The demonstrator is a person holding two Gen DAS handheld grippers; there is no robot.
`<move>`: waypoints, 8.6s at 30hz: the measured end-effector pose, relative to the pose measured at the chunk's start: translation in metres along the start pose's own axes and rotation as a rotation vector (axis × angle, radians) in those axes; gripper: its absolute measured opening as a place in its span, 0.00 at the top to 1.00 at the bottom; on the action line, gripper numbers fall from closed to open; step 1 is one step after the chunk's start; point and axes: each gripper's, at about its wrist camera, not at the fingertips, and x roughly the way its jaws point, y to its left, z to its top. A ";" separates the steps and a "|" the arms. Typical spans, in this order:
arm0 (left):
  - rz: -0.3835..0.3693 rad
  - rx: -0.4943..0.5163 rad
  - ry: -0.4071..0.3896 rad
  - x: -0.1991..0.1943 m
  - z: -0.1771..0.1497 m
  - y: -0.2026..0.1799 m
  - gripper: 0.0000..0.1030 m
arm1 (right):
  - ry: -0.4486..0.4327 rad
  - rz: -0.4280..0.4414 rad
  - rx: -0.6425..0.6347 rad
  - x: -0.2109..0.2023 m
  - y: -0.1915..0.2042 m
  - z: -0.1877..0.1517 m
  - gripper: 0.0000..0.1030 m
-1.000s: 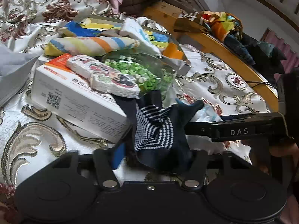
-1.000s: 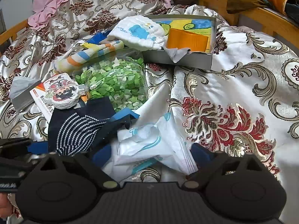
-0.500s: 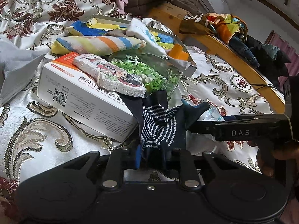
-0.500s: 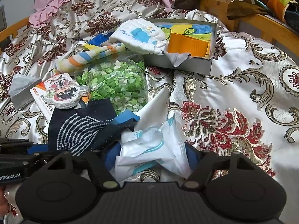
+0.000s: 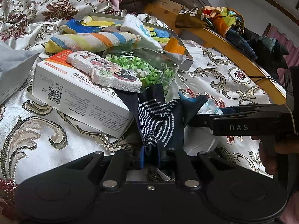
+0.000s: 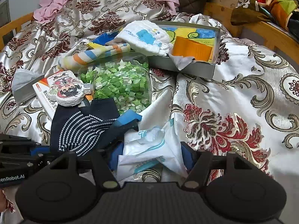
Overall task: Organize soft objects
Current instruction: 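Grasp the navy striped sock with the left tool while the right tool grasps a white plastic bag, then lift the sock and plastic bag and carry both over the tray, then open the left tool to drop the sock into the tray while the right tool releases the bag, then move both tools back from the tray toward the remaining pile, then grasp the white cloth with the right tool while the left tool grasps the cartoon-face sponge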
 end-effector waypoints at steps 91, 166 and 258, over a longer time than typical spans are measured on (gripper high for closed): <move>0.412 0.296 -0.635 0.054 0.248 -0.103 0.98 | -0.569 -0.014 0.297 0.057 -0.085 0.118 0.33; 0.493 0.101 -0.526 -0.055 0.113 -0.094 0.05 | -0.560 -0.176 0.277 -0.069 -0.043 0.047 0.00; 0.316 0.334 -0.124 -0.015 0.067 -0.004 0.01 | -0.054 0.068 0.039 -0.019 0.062 -0.015 0.03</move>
